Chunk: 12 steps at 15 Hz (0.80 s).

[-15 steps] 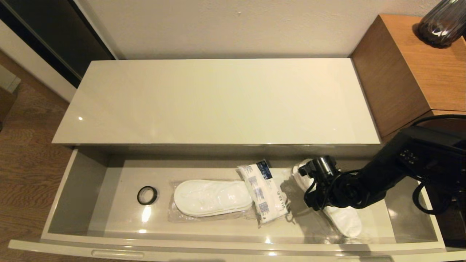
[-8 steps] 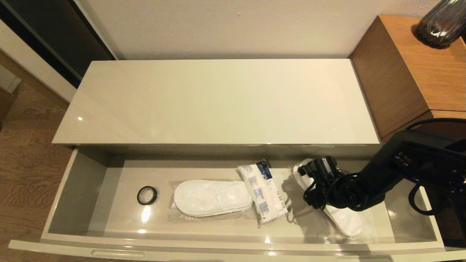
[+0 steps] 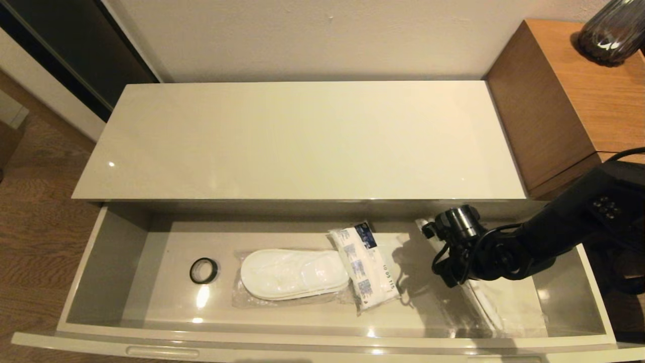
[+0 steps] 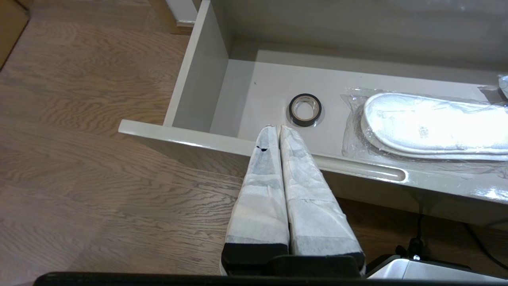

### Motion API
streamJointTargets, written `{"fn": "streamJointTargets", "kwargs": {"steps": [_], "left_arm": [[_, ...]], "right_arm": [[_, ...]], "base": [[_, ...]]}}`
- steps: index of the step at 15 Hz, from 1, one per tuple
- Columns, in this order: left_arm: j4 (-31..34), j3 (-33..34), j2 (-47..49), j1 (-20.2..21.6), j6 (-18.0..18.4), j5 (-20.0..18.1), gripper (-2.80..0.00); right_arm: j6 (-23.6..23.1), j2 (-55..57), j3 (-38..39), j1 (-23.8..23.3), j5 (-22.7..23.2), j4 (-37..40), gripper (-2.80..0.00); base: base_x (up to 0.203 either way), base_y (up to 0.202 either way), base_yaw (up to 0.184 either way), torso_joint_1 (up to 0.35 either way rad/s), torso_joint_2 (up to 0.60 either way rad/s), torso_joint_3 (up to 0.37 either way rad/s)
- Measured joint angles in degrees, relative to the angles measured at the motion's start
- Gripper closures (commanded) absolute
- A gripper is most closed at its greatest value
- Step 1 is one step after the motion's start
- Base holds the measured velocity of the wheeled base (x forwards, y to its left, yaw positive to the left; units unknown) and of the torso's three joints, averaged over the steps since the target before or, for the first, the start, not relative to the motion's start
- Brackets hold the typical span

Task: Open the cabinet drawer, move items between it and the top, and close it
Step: Take out the disposable slippers from the drawer, then place the disposable slippers on the table

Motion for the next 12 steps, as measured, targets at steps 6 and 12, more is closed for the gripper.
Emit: {"fn": "streamJointTargets", "kwargs": {"steps": [6,12], "left_arm": [[0.02,0.0,0.0,-0.05,-0.01,0.01,0.0],[-0.02,0.0,0.0,-0.03,0.03,0.0,0.0]], "right_arm": [[2.26,-10.73,0.11,0.0,0.4,14.31,0.0],[1.94,-20.01,-0.09,0.49,0.89,25.34,0.0]], "base": [[0.0,0.0,0.0,0.0,0.0,0.0],[0.0,0.0,0.0,0.0,0.0,0.0]]}}
